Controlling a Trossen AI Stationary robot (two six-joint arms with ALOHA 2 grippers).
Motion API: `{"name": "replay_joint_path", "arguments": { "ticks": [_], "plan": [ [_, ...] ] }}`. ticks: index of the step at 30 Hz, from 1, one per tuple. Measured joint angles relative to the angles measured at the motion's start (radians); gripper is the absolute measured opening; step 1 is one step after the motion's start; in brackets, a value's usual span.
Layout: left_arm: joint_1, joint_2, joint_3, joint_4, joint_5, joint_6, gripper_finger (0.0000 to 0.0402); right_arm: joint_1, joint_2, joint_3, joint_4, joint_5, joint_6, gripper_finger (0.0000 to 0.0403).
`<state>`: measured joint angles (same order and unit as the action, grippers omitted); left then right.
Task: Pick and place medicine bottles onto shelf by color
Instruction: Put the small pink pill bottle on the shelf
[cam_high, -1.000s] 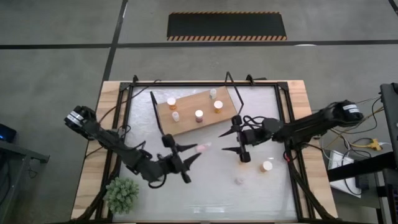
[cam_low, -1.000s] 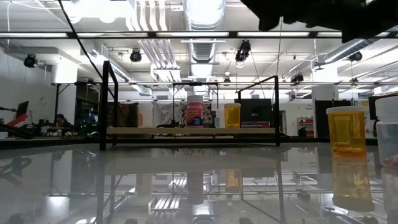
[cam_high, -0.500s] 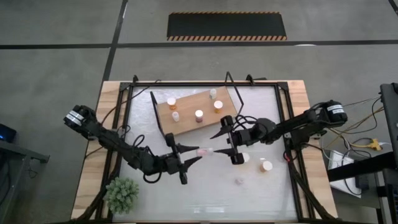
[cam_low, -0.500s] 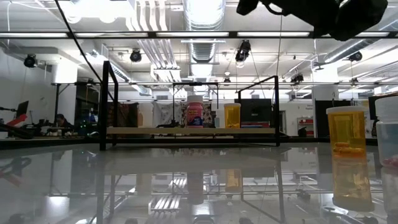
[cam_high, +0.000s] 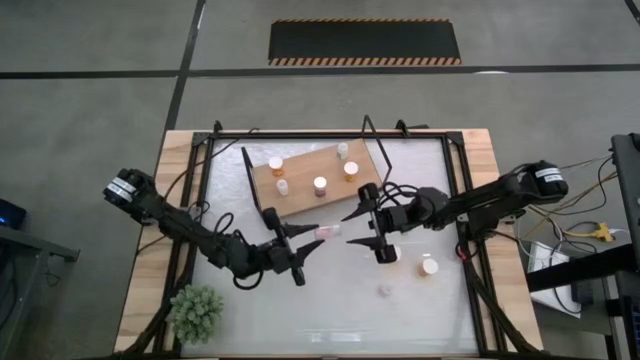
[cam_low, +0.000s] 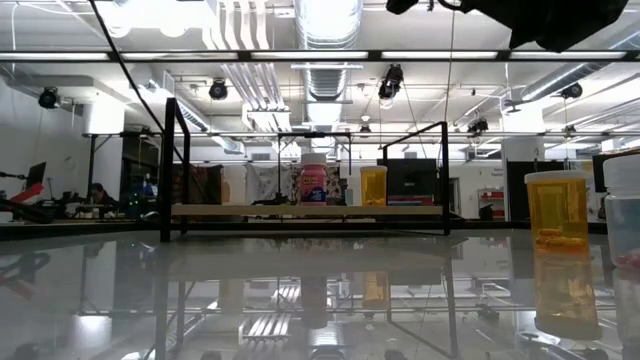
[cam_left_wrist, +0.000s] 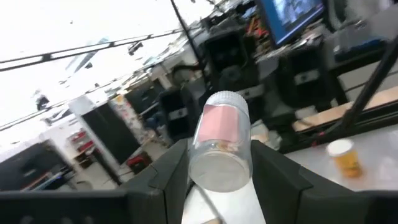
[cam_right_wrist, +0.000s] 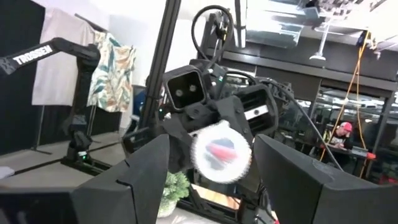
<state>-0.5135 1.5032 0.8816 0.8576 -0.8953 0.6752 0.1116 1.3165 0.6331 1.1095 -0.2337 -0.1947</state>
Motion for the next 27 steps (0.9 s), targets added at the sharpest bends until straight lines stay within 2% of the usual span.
{"name": "replay_joint_path", "arguments": {
  "ticks": [7, 18, 27],
  "plan": [
    [0.026, 0.000, -0.001, 0.000, 0.006, 0.013, 0.0134, 0.000, -0.006, 0.001, -0.034, 0.068, -0.015, 0.0223],
    [0.054, 0.000, -0.004, -0.002, 0.049, 0.016, 0.0134, 0.000, 0.055, 0.074, -0.086, 0.078, -0.044, 0.0220],
    [0.054, 0.000, -0.006, -0.035, 0.050, 0.019, 0.0137, -0.001, 0.054, 0.074, -0.091, 0.078, -0.039, 0.0169]
  ]
}}
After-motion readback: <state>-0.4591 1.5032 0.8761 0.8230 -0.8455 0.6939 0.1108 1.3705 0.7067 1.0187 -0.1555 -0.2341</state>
